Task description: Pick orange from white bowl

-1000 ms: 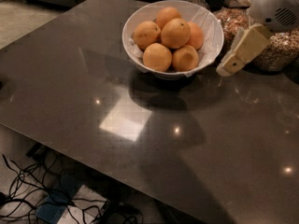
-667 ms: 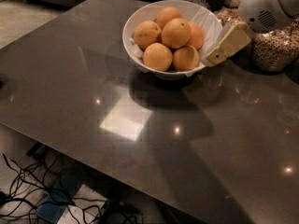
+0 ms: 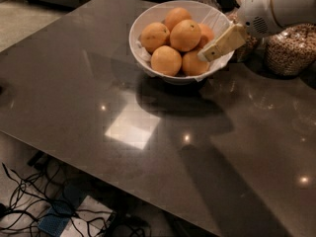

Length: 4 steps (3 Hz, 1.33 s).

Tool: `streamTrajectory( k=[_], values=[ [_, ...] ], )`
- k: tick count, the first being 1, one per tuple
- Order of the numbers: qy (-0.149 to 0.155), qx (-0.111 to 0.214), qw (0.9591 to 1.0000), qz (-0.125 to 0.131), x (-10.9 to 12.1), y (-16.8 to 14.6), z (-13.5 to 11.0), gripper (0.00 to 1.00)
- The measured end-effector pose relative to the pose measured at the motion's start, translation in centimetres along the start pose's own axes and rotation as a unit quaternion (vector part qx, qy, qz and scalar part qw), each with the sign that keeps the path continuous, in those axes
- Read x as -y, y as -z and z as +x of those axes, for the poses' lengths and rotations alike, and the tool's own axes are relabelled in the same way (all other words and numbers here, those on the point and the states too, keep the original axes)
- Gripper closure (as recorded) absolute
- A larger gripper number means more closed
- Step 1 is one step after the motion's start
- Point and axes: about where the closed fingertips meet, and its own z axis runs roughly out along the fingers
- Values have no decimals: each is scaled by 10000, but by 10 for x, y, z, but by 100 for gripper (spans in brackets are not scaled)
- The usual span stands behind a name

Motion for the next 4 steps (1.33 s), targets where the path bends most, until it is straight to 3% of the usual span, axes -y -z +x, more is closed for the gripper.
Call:
streamTrajectory(
  k=[1,4],
  values=[
    [-1,5,10000,2,0,0,0,0],
    [27,293,9996,-18,27,-49,1,2]
  ],
)
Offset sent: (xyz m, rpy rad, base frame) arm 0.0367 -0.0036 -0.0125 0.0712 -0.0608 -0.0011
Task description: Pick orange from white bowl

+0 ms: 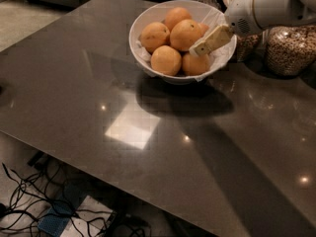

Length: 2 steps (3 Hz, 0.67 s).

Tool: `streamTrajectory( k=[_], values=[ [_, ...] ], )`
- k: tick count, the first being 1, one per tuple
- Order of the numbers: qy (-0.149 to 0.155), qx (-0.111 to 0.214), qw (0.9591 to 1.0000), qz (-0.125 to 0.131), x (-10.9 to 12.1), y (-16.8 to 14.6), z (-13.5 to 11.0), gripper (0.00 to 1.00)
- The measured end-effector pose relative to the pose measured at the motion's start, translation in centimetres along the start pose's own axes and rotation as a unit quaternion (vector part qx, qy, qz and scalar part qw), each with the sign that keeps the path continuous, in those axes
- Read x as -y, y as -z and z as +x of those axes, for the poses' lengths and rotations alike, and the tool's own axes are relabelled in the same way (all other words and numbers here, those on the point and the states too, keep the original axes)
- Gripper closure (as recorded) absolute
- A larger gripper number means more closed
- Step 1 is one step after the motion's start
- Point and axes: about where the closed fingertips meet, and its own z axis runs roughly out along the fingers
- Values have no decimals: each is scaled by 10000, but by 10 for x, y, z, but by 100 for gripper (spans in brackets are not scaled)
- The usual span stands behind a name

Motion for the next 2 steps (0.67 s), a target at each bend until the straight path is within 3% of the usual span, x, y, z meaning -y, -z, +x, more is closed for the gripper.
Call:
streamTrajectory(
  k=[1,2],
  values=[
    [29,46,10000,-47,3,-9,-2,4],
    [25,74,9998,-173,0,-14,-7,13]
  ],
)
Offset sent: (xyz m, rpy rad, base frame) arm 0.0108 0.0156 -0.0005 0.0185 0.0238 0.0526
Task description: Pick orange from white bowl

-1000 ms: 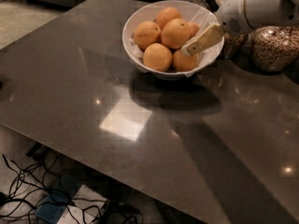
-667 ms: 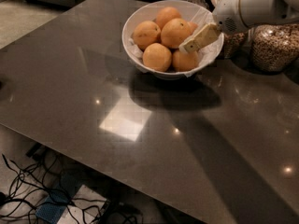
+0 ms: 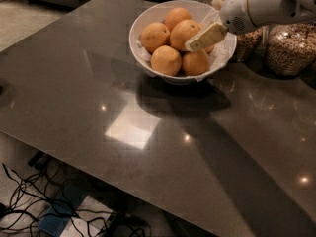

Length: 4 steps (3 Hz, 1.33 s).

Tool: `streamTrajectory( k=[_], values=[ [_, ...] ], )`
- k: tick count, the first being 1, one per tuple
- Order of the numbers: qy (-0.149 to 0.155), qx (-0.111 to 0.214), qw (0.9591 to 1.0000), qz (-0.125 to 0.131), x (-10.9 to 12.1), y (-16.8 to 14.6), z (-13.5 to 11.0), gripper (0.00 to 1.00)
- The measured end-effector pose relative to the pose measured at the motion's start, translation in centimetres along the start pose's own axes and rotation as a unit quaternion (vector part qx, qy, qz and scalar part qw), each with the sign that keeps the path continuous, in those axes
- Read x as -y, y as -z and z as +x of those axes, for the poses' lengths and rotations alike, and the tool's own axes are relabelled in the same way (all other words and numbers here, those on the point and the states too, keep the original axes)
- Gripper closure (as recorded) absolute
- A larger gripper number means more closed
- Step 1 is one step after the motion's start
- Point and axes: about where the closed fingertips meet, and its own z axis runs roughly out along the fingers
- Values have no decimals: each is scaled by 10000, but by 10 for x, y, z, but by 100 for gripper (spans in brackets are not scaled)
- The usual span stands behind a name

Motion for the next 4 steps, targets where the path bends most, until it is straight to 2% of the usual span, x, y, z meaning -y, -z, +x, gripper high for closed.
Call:
streamTrajectory(
  k=[2,4],
  values=[
    [-29,63,9990,-430,-16,-8,-13,21],
    [-158,-43,9974,-695,-21,-24,-7,23]
  ],
)
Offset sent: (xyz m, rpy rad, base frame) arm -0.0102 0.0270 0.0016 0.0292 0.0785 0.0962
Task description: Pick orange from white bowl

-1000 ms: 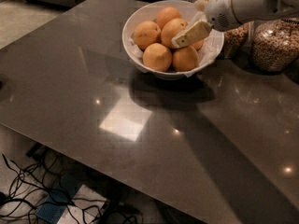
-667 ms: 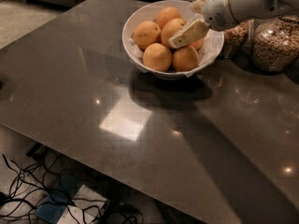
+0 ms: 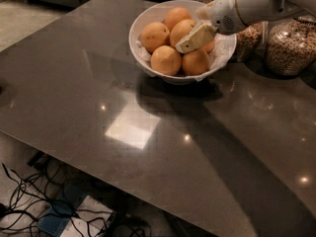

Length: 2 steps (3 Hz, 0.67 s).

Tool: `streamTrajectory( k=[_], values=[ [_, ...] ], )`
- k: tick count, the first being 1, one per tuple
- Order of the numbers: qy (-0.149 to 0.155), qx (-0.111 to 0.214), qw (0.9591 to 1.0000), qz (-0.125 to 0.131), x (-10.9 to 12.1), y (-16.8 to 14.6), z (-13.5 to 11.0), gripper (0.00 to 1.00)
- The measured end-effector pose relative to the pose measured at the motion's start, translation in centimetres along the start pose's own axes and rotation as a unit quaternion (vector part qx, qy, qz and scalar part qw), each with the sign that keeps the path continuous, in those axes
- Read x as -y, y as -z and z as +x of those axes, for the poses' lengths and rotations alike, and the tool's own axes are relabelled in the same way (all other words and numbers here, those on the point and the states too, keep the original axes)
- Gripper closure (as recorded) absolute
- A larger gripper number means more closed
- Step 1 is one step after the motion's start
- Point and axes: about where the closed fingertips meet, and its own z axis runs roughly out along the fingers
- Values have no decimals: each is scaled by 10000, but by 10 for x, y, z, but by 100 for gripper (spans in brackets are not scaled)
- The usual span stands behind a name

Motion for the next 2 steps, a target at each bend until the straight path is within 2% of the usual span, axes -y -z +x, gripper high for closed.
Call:
streamTrajectory(
  k=[2],
  values=[
    [-93,-140,9998,-65,9,-15,9,31]
  ],
)
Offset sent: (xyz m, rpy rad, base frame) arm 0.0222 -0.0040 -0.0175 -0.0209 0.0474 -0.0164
